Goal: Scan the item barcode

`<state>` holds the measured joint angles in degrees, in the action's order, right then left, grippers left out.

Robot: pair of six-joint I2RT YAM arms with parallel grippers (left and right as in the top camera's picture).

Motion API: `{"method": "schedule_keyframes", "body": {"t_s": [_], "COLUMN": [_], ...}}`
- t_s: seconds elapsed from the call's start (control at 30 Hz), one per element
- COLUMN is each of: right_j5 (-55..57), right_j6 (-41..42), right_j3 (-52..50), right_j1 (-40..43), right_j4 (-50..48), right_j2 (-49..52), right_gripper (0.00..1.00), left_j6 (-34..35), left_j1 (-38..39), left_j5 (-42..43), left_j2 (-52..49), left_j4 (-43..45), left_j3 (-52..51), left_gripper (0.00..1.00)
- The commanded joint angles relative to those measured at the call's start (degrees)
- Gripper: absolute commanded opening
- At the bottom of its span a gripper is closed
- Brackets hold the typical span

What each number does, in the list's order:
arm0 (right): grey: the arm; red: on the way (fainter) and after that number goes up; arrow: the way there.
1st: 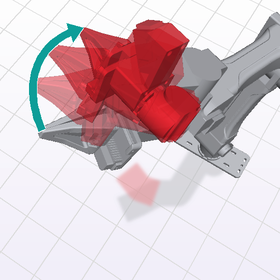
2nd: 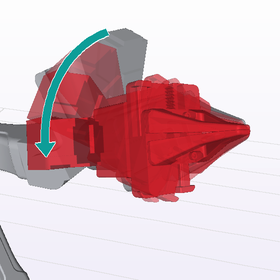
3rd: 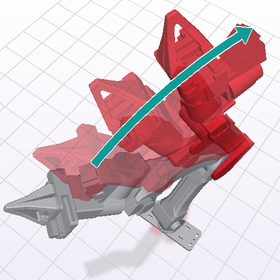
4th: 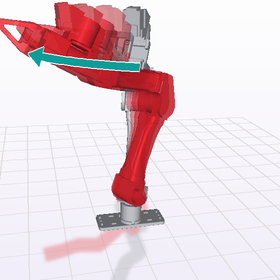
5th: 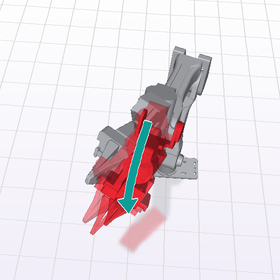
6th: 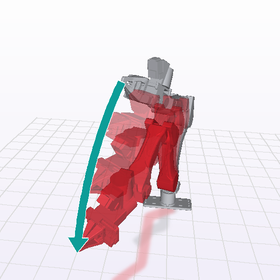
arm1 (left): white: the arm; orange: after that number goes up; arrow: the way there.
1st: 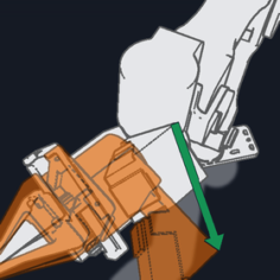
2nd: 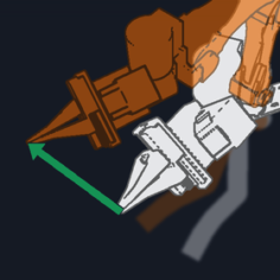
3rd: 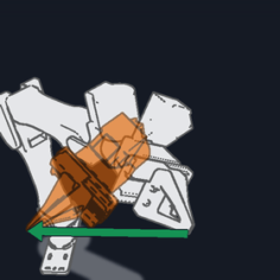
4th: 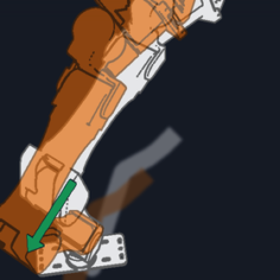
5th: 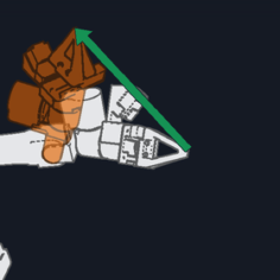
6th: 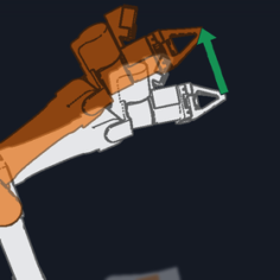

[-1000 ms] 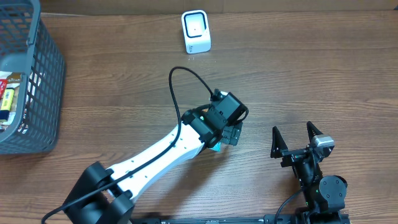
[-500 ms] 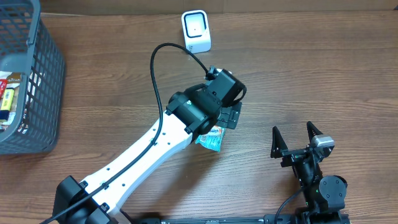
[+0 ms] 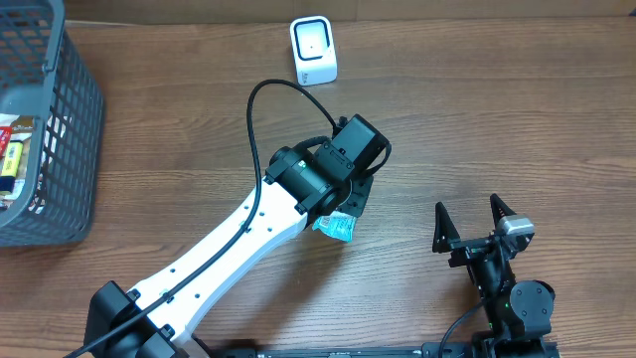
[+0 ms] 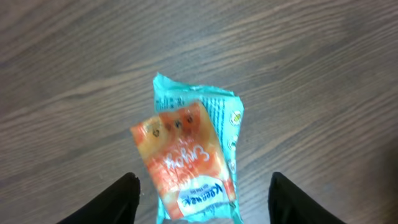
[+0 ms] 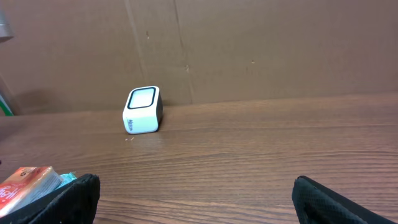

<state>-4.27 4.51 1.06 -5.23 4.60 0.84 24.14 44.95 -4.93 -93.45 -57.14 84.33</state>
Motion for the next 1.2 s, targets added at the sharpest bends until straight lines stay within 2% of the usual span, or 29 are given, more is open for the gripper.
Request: {"method": "schedule_keyframes", "body": {"t_s": [0.0, 0.37, 0.83, 1.17], "right_j5": [-0.1, -0.1, 0.0, -0.1], "right_j6": [0.2, 0.2, 0.2, 0.2], "right_j3": [-0.6, -0.6, -0.6, -0.6], "right_j1": [0.2, 0.2, 0.2, 0.2], "right_j4": [-0.2, -0.2, -0.2, -0.2], "right_j2": [-0.7, -0.7, -0.7, -0.7], "right_gripper": [1.0, 1.0, 1.0, 1.0], "left_j6": [4.6, 8.8, 9.4, 9.3], "left_j1": [-0.4, -0.8, -0.8, -0.8], "left_j5": [1.8, 1.3, -0.4, -0.8], "left_j2": [0.9, 0.9, 0.8, 0.8], "left_j4": [0.0, 2.6, 6.5, 7.8], "left_j3": [-1.7, -7.2, -11.1, -11.7], "left_gripper": [0.49, 0.48, 0.5, 0.46]}}
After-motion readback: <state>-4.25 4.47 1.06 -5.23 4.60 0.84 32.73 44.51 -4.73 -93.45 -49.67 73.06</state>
